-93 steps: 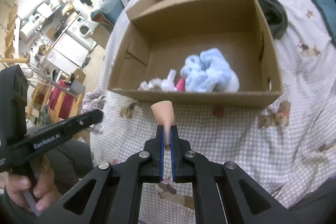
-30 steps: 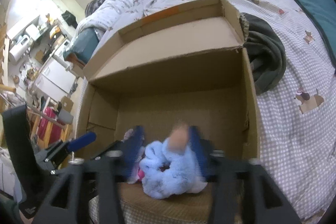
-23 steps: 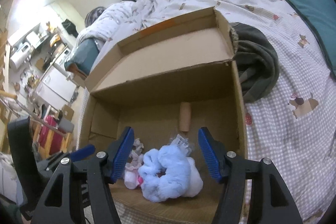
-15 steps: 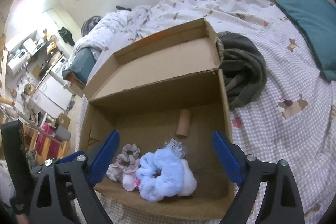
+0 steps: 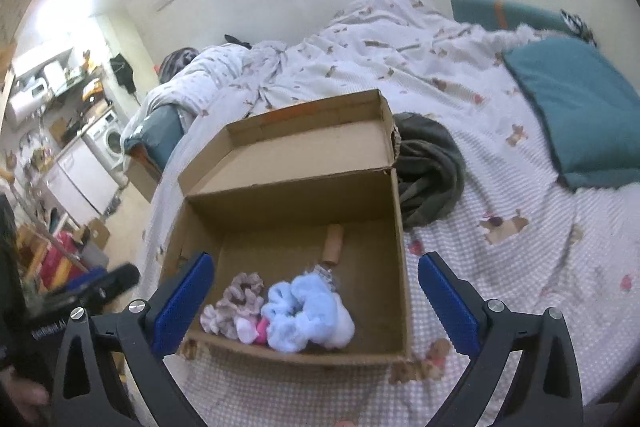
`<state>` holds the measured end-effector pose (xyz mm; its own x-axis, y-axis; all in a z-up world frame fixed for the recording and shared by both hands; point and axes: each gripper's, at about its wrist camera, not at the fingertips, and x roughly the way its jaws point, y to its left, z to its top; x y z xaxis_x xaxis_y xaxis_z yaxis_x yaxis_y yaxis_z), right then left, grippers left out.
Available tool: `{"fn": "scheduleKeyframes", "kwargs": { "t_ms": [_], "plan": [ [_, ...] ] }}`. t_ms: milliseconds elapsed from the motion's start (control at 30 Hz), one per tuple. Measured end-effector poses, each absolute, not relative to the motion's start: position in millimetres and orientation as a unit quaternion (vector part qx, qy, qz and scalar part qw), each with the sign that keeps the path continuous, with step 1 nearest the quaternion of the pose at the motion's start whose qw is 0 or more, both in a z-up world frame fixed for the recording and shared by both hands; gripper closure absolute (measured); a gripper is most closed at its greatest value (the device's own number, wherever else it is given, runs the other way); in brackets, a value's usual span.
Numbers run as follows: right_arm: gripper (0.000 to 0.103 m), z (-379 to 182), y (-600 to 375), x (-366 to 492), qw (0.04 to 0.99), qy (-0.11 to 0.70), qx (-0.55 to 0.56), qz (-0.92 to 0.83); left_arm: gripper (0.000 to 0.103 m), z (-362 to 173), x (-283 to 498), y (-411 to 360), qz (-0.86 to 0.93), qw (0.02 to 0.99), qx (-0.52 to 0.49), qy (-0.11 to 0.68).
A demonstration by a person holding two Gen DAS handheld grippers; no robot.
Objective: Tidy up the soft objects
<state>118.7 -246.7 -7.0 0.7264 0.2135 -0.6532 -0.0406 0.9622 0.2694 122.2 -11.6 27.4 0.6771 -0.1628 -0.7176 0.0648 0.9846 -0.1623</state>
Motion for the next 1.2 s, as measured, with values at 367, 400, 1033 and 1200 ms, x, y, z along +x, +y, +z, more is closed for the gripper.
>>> {"fn": "scheduleKeyframes", "kwargs": {
  "t_ms": [367,400,1033,1200],
  "plan": [
    [0.000,-7.6,-229.1,62.9,0.936,0.340,0.072,0.056,0.001,26.6,58.6,2.6,-0.021,0.933,-0.033,0.357],
    [0.000,-7.5,-227.5,61.7,0.937,0.340,0.067,0.053,0.001,26.3,52.9,2.7,-0.013,0.938,-0.027,0.346],
    [0.000,-24.4,-220.2,64.1,0.931,0.357,0.057,0.052,0.001,5.1,49.1,-11.0,-0.008,0.936,-0.001,0.353],
    [0.000,-27.7,-220.9,64.9,0.929,0.361,0.058,0.051,0.001,6.9,50.0,-8.8,-0.011,0.936,-0.012,0.353]
  ]
}}
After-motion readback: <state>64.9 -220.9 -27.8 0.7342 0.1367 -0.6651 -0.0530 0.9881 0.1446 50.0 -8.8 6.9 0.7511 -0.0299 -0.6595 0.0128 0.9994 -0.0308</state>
